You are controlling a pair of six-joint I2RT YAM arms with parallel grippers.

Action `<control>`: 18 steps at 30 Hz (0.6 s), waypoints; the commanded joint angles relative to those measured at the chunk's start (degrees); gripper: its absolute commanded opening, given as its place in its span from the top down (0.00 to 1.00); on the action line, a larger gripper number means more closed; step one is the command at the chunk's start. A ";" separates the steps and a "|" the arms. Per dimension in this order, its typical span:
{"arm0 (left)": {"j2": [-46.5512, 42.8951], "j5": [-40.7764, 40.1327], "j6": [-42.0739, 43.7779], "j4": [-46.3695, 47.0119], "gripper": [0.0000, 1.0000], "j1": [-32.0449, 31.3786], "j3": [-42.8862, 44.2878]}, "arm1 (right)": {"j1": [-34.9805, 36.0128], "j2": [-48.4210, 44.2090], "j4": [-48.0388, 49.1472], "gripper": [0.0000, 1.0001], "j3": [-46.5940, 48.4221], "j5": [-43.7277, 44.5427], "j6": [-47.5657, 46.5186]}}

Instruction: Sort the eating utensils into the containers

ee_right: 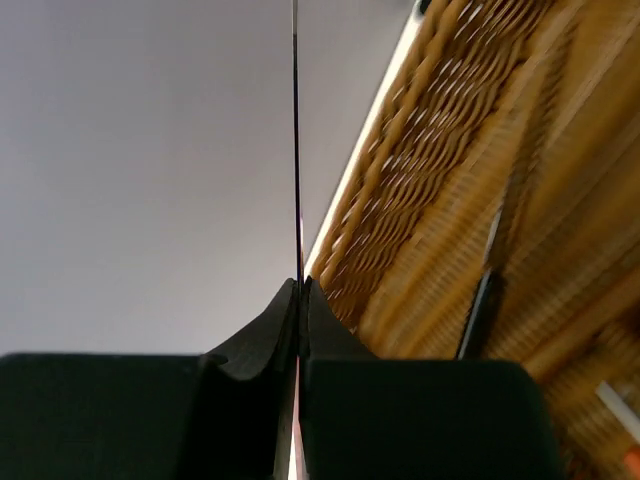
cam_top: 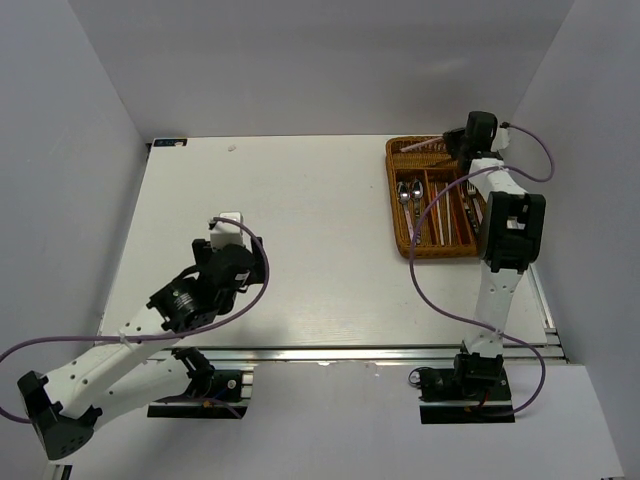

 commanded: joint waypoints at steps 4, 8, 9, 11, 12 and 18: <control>5.10 0.82 0.91 0.77 0.02 -0.16 0.43 | -1.19 4.54 -0.81 1.00 7.43 2.16 -2.72; 6.52 1.17 1.18 0.85 0.02 -0.16 0.69 | -1.01 5.16 -0.01 0.66 6.28 1.54 -1.84; 6.43 1.35 1.18 0.85 0.02 -0.16 0.60 | -1.01 4.99 0.07 0.50 6.20 2.59 -2.19; 5.91 1.44 1.18 0.94 0.02 -0.16 0.52 | -0.92 4.55 0.08 0.42 5.93 2.95 -2.71; 5.64 1.44 1.27 1.12 0.02 -0.07 0.34 | -1.01 4.46 -0.10 0.29 6.02 3.30 -3.06; 5.02 1.26 1.27 1.29 0.02 -0.16 0.34 | -1.01 -0.11 -2.47 0.11 3.74 7.24 -4.65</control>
